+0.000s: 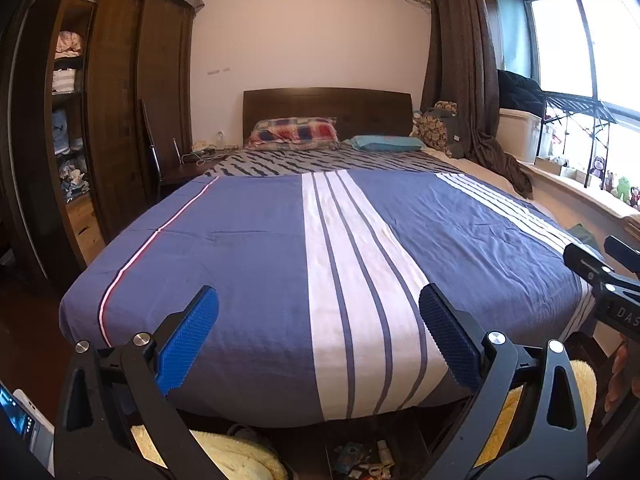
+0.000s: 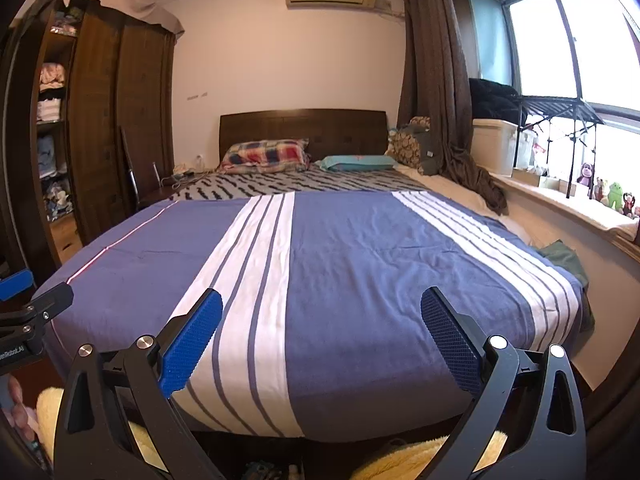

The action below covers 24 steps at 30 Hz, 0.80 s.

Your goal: Collect trash

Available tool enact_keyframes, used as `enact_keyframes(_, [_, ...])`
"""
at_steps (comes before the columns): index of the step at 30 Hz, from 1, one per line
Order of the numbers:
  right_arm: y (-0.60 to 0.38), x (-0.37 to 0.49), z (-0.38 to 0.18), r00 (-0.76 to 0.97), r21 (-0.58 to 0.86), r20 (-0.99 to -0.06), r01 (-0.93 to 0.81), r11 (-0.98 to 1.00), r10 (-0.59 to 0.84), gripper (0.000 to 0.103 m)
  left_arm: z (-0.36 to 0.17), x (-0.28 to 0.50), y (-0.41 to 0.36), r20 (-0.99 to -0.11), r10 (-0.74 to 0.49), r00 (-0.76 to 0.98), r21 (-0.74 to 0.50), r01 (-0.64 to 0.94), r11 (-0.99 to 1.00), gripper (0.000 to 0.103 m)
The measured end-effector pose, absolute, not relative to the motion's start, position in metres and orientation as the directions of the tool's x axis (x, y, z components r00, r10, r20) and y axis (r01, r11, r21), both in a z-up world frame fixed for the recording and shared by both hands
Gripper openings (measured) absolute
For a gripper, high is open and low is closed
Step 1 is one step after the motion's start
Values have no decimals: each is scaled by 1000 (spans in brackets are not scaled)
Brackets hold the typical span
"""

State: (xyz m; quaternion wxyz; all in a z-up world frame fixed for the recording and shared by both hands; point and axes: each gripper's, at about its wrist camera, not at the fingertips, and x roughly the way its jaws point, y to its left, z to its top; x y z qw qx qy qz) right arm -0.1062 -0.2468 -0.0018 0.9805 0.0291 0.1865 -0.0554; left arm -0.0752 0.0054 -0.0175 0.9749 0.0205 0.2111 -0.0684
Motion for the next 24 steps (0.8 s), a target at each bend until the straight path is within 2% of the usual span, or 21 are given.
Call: enact_keyframes(24, [-241, -106, -1, 925, 32, -368, 107, 994, -88, 100, -14, -78, 8, -408, -124, 904, 7, 138, 990, 95])
